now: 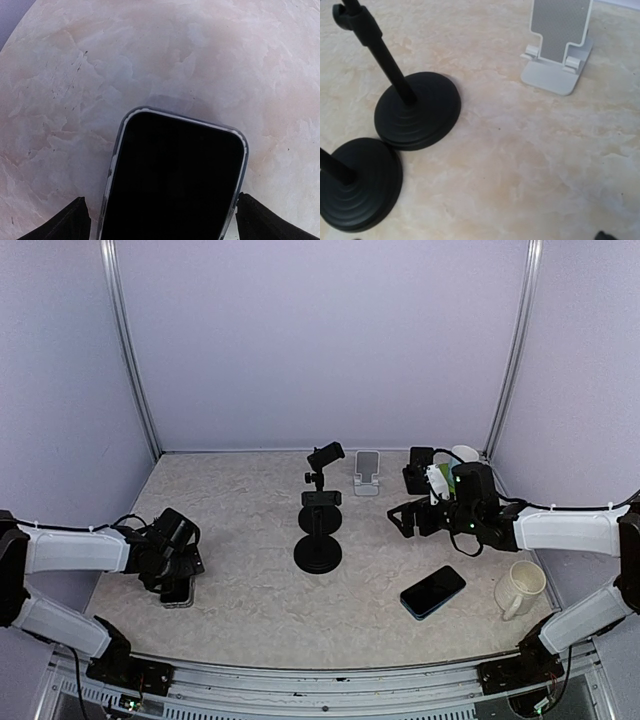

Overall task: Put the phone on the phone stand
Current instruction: Pick up the phone from the phone.

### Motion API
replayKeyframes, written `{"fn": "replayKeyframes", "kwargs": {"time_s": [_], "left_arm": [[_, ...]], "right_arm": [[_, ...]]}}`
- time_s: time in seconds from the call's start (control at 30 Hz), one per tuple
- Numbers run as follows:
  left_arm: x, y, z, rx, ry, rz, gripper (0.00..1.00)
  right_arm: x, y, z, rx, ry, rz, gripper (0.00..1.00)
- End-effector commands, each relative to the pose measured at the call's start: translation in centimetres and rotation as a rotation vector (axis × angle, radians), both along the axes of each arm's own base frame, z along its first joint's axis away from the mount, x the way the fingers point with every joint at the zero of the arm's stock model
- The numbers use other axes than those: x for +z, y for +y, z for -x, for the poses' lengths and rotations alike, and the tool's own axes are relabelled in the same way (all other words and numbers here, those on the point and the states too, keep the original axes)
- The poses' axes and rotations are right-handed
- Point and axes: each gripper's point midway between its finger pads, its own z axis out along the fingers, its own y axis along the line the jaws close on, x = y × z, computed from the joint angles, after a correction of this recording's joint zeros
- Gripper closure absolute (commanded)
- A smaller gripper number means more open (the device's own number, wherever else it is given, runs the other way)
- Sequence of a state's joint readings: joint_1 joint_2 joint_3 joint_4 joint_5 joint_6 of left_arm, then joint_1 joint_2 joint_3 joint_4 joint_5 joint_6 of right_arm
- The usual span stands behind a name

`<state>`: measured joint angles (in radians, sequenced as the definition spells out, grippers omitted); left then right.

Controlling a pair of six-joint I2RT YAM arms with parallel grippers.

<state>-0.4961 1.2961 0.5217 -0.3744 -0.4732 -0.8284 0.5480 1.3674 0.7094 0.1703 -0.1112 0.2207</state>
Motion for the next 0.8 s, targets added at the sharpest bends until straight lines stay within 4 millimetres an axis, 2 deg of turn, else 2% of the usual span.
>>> {"fn": "replayKeyframes", "kwargs": {"time_s": [0.0,0.27,0.57,0.77], "left_arm": [[-0.7,-0.2,-0.1,-0.012,0.022,0.006,0.01],[-0.4,-0.6,-0.3,-0.018,0.010,0.029,0.06],[0.0,-0.7,-0.4,-0.024,-0.005,0.041,0.21],[1.2,-1.3,-0.5,-0.022,-0.038,0.072,0.25]], "right_arm": [[0.4,0.4,0.3,0.014,-0.014,-0.019,0.00],[0.1,0.6,0.2,0.018,-0.009,-0.017,0.00],[0.1,0.6,0.3,0.020,-0.008,-0.019,0.00],[0.1,0.7,0.3,0.021,-0.007,-0.019,0.00]]}}
